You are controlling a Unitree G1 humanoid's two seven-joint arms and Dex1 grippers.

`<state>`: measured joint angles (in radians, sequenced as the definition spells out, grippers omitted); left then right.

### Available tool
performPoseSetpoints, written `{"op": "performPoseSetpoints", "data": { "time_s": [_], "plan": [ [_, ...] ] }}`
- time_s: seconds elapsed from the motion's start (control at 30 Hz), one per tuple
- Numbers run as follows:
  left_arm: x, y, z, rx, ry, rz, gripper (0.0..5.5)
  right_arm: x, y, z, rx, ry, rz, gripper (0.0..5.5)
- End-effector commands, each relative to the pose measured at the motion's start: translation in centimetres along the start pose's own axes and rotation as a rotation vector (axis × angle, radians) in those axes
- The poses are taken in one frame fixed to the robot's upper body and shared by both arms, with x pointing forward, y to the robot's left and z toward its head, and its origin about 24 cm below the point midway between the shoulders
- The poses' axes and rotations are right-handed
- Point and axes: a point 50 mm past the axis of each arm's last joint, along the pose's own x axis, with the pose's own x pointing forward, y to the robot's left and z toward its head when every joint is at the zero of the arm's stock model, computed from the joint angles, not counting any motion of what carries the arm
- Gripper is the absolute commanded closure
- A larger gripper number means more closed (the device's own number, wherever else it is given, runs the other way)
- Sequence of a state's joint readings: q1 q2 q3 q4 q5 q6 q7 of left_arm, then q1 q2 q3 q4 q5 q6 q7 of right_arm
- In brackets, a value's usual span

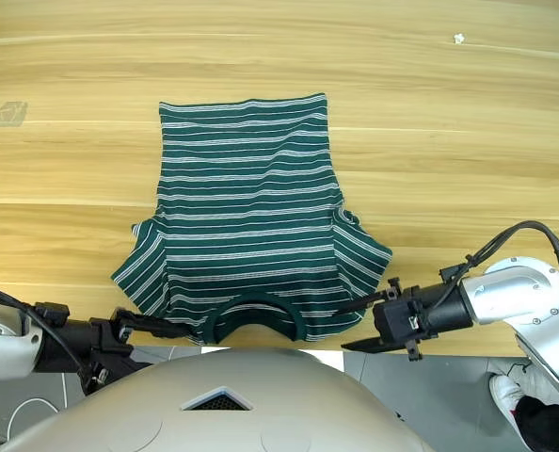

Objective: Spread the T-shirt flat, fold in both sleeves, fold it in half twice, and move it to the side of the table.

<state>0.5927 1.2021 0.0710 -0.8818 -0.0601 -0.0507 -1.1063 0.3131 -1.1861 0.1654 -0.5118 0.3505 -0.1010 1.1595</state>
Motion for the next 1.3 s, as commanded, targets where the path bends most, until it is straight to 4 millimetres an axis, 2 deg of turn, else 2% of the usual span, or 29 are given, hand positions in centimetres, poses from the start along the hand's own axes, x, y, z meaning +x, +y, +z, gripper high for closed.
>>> {"op": "performPoseSetpoints", "data": {
  "time_s": [0.03, 0.1, 0.2, 0.27, 0.37, 0.5, 0.63, 0.8, 0.93, 1.03, 1.17, 1.3],
  "plan": [
    [-0.4, 5.2, -4.6, 0.035, 0.176, 0.486, 1.68, 0.7, -6.4, 0.2, -0.227, -0.081, -0.489, 3.30],
    [0.4, 5.3, -5.9, 0.029, 0.214, 0.591, 1.63, 1.0, -8.6, -0.1, -0.253, -0.100, -0.646, 3.30],
    [1.8, 4.6, -8.0, 0.039, 0.321, 0.657, 1.63, 2.1, -11.6, -0.9, -0.294, -0.090, -0.758, 3.30],
    [2.9, 3.7, -9.2, 0.045, 0.389, 0.668, 1.63, 3.6, -13.8, -1.8, -0.330, -0.047, -0.758, 3.30],
    [4.0, 2.9, -9.7, 0.049, 0.403, 0.669, 1.63, 5.0, -16.2, -3.3, -0.359, 0.051, -0.731, 3.30],
    [5.4, 4.1, -9.9, 0.044, 0.372, 0.745, 1.63, 6.5, -18.7, -5.5, -0.340, 0.219, -0.690, 3.30],
    [6.2, 5.4, -11.1, 0.077, 0.404, 0.758, 1.63, 6.8, -19.3, -7.8, -0.333, 0.420, -0.609, 3.30],
    [6.9, 6.6, -12.2, 0.080, 0.412, 0.754, 1.63, 4.5, -19.5, -9.5, -0.271, 0.540, -0.677, 3.30],
    [8.2, 7.2, -11.7, 0.090, 0.367, 0.736, 1.63, 3.3, -20.2, -9.4, -0.283, 0.558, -0.751, 3.30],
    [8.3, 6.9, -11.8, 0.094, 0.373, 0.722, 1.63, 2.3, -20.9, -8.8, -0.296, 0.549, -0.820, 3.30],
    [8.8, 6.7, -11.9, 0.076, 0.366, 0.737, 1.63, 2.2, -21.3, -8.2, -0.301, 0.507, -0.869, 3.30],
    [9.5, 7.2, -11.0, 0.056, 0.310, 0.798, 1.63, 1.8, -22.3, -6.6, -0.331, 0.419, -0.943, 3.30]
  ]
}}
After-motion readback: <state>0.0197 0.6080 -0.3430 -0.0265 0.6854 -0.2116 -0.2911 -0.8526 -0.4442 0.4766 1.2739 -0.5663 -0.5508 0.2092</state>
